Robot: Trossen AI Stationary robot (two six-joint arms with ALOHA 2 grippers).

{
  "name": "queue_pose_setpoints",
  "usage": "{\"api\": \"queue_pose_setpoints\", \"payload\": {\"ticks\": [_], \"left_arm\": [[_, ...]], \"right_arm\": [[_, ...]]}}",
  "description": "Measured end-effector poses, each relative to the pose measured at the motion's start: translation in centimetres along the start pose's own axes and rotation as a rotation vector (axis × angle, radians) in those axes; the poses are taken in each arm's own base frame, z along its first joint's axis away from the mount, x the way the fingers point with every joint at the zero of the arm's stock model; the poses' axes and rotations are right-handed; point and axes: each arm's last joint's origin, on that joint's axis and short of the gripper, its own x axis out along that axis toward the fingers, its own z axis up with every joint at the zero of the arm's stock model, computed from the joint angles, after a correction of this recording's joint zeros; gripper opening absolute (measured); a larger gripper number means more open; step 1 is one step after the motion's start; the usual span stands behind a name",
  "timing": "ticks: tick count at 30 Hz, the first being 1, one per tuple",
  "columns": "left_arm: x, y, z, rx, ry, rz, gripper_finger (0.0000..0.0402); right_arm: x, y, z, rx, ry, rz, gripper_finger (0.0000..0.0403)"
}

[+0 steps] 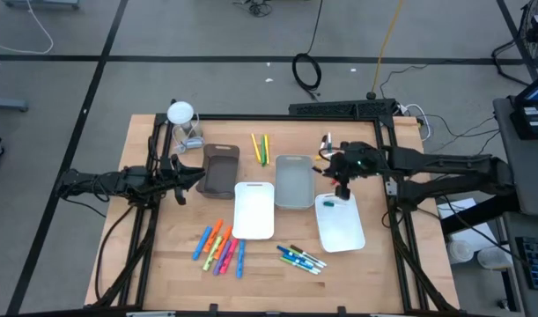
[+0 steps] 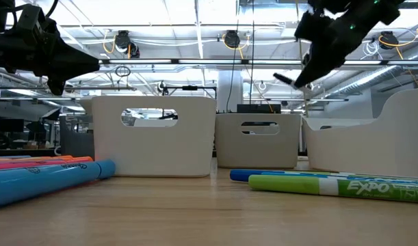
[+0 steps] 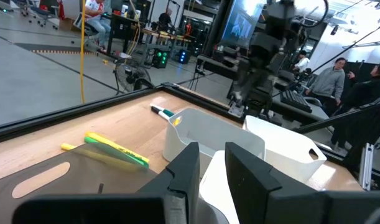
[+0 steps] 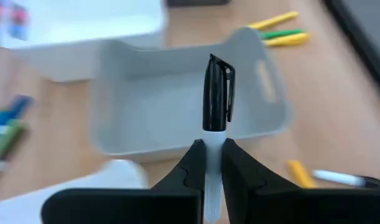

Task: Pick & Place Markers
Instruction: Put the bottom black mini marker into the right white bin

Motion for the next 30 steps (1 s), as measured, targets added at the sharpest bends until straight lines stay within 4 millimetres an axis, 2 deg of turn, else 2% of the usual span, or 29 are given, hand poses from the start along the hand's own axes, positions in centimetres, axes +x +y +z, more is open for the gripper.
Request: {"api": "queue_pose_setpoints", "payload": {"ticks": [5,8,17,25,30], "left_arm": [[0.0,0.0,0.0,0.000,0.000,0.000,0.0079],[0.0,0.0,0.0,0.000,0.000,0.000,0.0079],[0.0,0.0,0.0,0.000,0.000,0.000,0.0079],[0.0,0.0,0.0,0.000,0.000,0.000,0.0079],[0.0,0.0,0.0,0.000,0.000,0.000,0.0079]], "right_arm": [[-0.6,2.2,-0.5,0.114,0.048,0.163,0.0017],[-0.9,3.3,-1.3,0.186,0.132,0.235,0.0017],[-1.3,5.7,-3.3,0.433,0.384,0.354,0.0017],[-0.4,6.2,-5.7,0.506,0.494,0.326,0.0021],[0.2,6.3,-6.2,0.520,0.477,0.334,0.0053]]}}
